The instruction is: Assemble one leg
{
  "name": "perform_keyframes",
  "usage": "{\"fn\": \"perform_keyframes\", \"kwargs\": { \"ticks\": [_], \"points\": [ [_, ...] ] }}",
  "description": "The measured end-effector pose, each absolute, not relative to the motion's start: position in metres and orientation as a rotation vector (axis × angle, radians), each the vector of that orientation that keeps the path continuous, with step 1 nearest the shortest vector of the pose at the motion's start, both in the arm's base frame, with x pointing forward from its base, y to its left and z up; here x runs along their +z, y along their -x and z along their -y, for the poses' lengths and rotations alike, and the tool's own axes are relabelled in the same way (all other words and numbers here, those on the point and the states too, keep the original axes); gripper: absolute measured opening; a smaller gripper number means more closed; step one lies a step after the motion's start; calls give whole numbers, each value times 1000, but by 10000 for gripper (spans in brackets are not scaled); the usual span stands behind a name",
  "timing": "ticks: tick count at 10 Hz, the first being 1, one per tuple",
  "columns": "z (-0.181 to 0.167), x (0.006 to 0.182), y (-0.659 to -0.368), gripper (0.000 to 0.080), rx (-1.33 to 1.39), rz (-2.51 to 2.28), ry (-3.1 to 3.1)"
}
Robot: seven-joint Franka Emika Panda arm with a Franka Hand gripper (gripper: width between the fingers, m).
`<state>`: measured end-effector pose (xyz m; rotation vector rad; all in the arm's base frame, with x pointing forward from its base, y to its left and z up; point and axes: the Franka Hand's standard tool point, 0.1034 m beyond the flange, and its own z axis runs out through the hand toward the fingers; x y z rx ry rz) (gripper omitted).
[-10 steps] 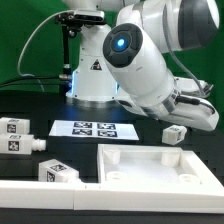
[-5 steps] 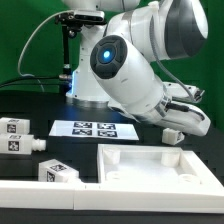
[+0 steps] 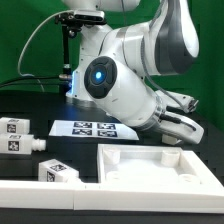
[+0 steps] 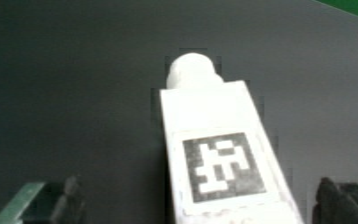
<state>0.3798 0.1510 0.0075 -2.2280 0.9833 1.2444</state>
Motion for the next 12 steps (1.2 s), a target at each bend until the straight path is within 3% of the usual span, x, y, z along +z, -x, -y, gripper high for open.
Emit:
{"fn": "perform_keyframes", "kwargs": {
  "ticks": [2, 3, 4, 5, 7, 8, 10, 12],
  "points": [
    [-151, 7, -380, 618, 1245, -984, 2228],
    [-151, 7, -380, 439, 1245, -984, 2227],
    [-151, 7, -380, 439, 1245, -985, 2227],
    [-151, 7, -380, 285, 1245, -985, 2227],
    [-149, 8, -381, 285, 1240, -987, 2227],
    [-138, 23, -393, 285, 1240, -972, 2214],
    [-112, 73, -429, 285, 1126, -927, 2288],
    [-122, 89, -433, 285, 1115, -896, 2351]
  ]
}}
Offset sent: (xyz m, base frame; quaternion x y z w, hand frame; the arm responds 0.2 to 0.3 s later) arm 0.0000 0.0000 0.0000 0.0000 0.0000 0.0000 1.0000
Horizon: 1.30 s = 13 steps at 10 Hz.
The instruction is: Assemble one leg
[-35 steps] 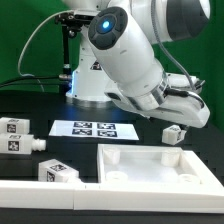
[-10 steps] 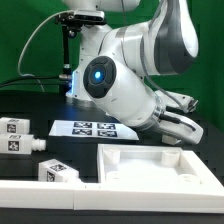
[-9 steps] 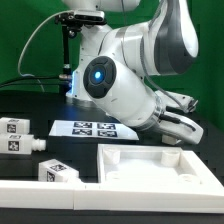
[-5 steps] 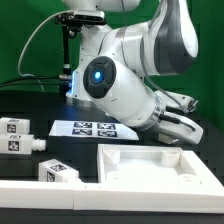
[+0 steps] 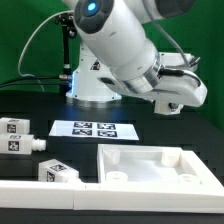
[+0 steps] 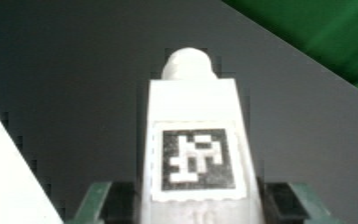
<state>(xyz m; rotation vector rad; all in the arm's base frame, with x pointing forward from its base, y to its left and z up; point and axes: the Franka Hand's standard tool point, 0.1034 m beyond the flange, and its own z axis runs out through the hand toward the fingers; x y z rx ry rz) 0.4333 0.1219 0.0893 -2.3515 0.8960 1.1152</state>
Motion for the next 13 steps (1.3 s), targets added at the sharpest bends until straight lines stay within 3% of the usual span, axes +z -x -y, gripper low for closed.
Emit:
{"fn": "perform_keyframes", "kwargs": {
  "ticks": [4, 5, 7, 9, 13],
  "points": [
    [-123, 86, -446, 285, 759, -967, 2526],
    [-116, 99, -454, 286, 672, -945, 2567],
    [-81, 143, -487, 287, 437, -878, 2637],
    [-74, 163, -507, 287, 245, -872, 2701],
    [-79, 157, -514, 287, -117, -921, 2743]
  ]
}}
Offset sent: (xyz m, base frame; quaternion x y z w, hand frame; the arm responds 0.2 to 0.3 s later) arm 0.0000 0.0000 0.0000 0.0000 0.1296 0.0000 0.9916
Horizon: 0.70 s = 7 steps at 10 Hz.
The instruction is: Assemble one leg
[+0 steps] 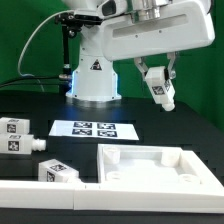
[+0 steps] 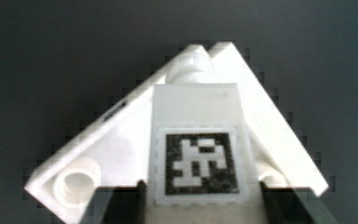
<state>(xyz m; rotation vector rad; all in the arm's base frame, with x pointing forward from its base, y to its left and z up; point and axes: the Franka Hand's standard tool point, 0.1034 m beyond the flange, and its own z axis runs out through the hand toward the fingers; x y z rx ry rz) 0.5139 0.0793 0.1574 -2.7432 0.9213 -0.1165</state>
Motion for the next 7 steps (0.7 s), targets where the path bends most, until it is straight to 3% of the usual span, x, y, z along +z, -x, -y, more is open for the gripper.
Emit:
{"fn": "perform_keyframes", "kwargs": {
  "ticks": [2, 4, 7],
  "points": [
    [-54, 154, -544, 287, -252, -830, 2798],
    [-54, 162, -594, 287, -385, -725, 2829],
    [-78, 160, -594, 287, -693, -659, 2795]
  ]
}}
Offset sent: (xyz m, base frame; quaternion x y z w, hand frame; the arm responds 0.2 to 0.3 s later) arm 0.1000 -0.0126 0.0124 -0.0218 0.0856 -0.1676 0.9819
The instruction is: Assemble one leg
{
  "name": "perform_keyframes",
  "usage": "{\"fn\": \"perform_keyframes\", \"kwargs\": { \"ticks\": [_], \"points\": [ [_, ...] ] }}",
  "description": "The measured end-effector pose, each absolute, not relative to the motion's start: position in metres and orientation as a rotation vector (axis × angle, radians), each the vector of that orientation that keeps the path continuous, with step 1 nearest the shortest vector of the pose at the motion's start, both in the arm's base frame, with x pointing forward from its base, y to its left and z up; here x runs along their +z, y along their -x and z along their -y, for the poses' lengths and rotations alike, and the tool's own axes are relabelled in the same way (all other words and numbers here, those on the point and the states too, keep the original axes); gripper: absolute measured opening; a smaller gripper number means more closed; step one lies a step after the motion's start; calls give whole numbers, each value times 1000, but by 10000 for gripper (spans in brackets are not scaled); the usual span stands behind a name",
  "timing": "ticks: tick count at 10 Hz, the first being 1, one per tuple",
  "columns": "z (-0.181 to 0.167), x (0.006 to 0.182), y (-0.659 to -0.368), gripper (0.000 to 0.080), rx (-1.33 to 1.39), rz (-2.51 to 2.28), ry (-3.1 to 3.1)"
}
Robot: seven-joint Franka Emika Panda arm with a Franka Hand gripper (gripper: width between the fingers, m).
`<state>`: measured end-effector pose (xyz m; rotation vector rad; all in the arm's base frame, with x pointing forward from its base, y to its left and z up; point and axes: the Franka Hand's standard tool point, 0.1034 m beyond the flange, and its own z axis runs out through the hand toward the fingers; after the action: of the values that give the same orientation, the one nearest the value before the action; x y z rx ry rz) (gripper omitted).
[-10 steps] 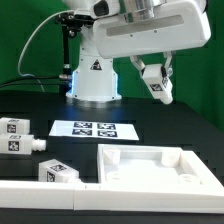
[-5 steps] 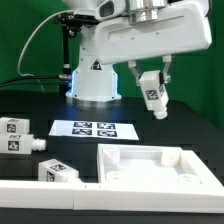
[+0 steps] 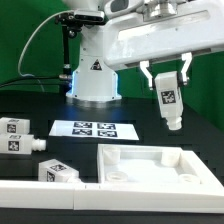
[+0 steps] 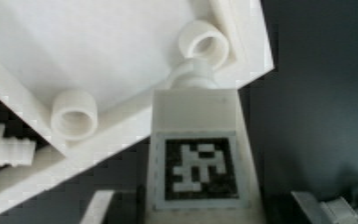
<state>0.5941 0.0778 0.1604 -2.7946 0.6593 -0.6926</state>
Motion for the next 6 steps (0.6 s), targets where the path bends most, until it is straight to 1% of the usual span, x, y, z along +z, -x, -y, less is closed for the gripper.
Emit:
{"fn": "perform_keyframes", "kwargs": {
  "ticks": [2, 3, 4, 5, 6],
  "points": [
    [-80, 156, -594, 287, -722, -569, 2826],
    [-73, 153, -600, 287, -688, -440, 2891],
    [-68, 153, -613, 287, -670, -331, 2932],
    [-73, 149, -623, 287, -666, -183, 2973],
    [-79, 140, -625, 287, -684, -144, 2980]
  ]
}}
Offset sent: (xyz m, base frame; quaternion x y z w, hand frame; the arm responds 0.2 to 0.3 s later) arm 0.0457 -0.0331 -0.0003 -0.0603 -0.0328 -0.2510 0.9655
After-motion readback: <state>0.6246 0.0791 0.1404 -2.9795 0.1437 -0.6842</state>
